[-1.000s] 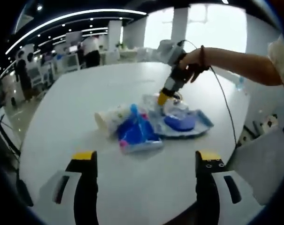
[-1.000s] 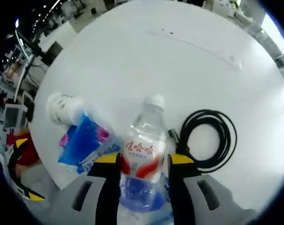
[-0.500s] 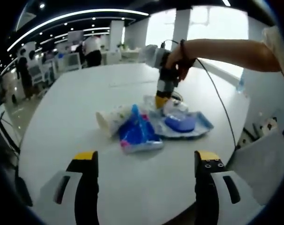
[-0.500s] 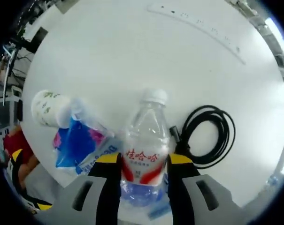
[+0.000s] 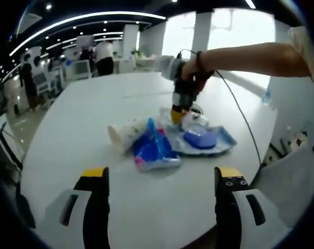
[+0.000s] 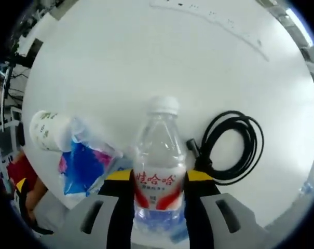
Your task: Arrange the tabletop items into an orderly group along one side of the table until the central work area is clear of visible clutter.
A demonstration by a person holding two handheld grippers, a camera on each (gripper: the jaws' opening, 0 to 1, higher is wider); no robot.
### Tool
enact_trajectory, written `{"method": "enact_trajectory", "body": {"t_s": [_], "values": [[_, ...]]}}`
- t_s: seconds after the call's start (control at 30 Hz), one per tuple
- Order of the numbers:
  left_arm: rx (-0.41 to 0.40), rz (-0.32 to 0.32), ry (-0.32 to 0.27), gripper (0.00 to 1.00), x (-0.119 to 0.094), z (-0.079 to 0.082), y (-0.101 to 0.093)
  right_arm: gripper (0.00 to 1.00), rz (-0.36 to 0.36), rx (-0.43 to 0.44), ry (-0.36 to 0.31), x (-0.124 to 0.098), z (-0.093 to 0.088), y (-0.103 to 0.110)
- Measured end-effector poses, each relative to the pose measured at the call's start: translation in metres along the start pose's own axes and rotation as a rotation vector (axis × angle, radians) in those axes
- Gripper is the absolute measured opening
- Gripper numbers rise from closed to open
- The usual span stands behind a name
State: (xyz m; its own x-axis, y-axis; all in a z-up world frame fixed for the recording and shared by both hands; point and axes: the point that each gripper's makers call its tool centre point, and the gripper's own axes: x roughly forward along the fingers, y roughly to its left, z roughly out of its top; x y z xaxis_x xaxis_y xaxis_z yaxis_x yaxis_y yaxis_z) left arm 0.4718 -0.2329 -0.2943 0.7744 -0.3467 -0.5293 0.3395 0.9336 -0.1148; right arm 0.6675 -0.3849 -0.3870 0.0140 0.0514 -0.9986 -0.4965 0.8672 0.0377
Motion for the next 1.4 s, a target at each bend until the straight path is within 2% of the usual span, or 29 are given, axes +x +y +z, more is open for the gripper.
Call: {"method": "enact_trajectory", "body": {"t_s": [0.03,0.1,0.17,0.43,0.47,0.63,0.7,0.8,0.9,1.07,1.1,1.23,1.3,1.4], "values": [[0.004,0.001,-0.003,0.80,0.000,0.001,0.000,0.36,-0.001,0.028,-0.014,-0.001,0.002,-0.001],[0.015,0.001,-0.003,0.80,0.001,0.001,0.000,0.35,0.008,-0.004,-0.023,-0.001,0.001,0.000],[0.014,-0.001,-0.003,0.80,0.001,0.001,-0.001,0.34,0.005,-0.001,-0.035,-0.002,0.001,0.001],[0.026,-0.006,-0.009,0.80,0.001,0.003,-0.003,0.34,0.053,0.014,-0.189,-0.016,0.013,0.005],[0.027,-0.006,-0.009,0.80,0.002,0.003,-0.003,0.34,0.058,0.017,-0.184,-0.017,0.010,0.006],[0.031,-0.012,-0.008,0.80,0.002,0.002,-0.005,0.34,0.073,0.025,-0.287,-0.028,0.016,0.007],[0.032,-0.015,-0.010,0.80,0.002,0.003,-0.006,0.34,0.089,0.021,-0.358,-0.036,0.020,0.009],[0.008,-0.039,-0.078,0.79,0.001,0.016,-0.011,0.33,0.109,0.035,-0.440,-0.046,0.023,0.011],[0.006,-0.042,-0.095,0.79,0.001,0.019,-0.012,0.33,0.113,0.034,-0.514,-0.054,0.024,0.014],[0.015,-0.051,-0.070,0.78,0.004,0.014,-0.015,0.33,0.116,0.027,-0.614,-0.064,0.021,0.020],[0.015,-0.052,-0.073,0.78,0.004,0.015,-0.016,0.33,0.124,0.026,-0.656,-0.069,0.022,0.022],[0.008,-0.074,-0.119,0.77,0.002,0.026,-0.021,0.33,0.138,0.047,-0.700,-0.077,0.014,0.027],[0.011,-0.078,-0.124,0.77,0.001,0.030,-0.023,0.33,0.148,0.039,-0.733,-0.083,0.011,0.031],[0.045,-0.074,-0.143,0.75,-0.001,0.038,-0.027,0.33,0.165,0.034,-0.785,-0.094,0.005,0.039]]}}
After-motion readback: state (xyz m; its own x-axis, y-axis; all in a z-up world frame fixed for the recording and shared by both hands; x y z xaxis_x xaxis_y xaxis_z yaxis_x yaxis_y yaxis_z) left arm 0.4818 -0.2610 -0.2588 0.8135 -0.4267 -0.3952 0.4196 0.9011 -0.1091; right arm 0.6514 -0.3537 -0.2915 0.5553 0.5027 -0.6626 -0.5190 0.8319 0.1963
